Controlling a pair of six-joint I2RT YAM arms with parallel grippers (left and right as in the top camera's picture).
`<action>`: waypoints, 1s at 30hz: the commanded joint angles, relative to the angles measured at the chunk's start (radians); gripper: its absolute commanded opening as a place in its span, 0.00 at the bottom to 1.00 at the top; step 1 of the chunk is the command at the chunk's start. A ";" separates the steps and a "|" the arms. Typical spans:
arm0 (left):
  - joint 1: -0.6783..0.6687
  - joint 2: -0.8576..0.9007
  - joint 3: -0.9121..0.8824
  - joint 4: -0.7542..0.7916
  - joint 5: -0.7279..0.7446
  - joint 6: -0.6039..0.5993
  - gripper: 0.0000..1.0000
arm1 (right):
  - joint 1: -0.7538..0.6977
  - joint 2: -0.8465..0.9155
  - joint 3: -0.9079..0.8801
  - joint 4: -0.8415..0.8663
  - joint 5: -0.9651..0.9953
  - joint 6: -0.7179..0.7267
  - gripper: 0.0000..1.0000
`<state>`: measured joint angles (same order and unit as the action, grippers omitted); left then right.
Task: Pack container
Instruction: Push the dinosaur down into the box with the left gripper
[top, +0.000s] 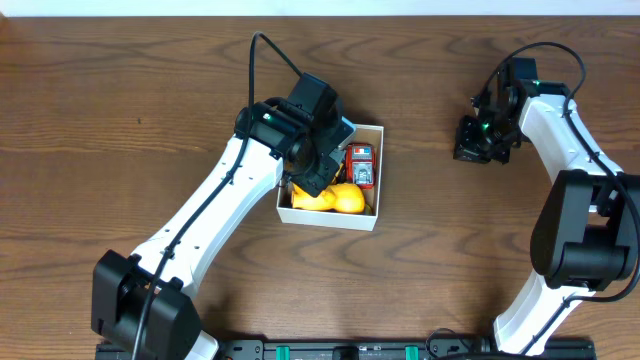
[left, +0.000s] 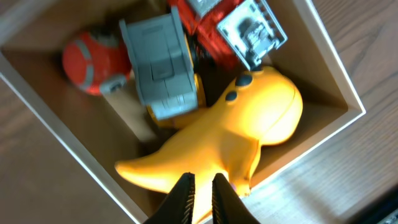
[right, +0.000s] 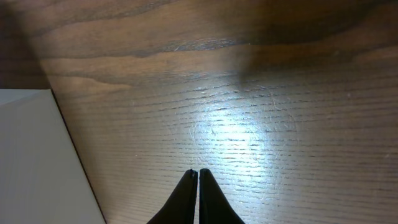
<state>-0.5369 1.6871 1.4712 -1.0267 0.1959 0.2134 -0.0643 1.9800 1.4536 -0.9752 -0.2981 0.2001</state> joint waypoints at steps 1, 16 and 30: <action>0.002 0.002 0.002 -0.022 0.024 -0.063 0.10 | 0.006 -0.026 0.000 0.000 0.000 -0.014 0.06; 0.002 0.050 -0.088 -0.024 0.108 -0.074 0.06 | 0.006 -0.026 0.000 -0.001 0.000 -0.014 0.05; 0.002 0.204 -0.145 0.053 0.107 -0.074 0.06 | 0.006 -0.026 0.000 -0.002 0.000 -0.014 0.05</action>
<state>-0.5331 1.8614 1.3376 -0.9688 0.3016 0.1516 -0.0643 1.9800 1.4536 -0.9756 -0.2981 0.2001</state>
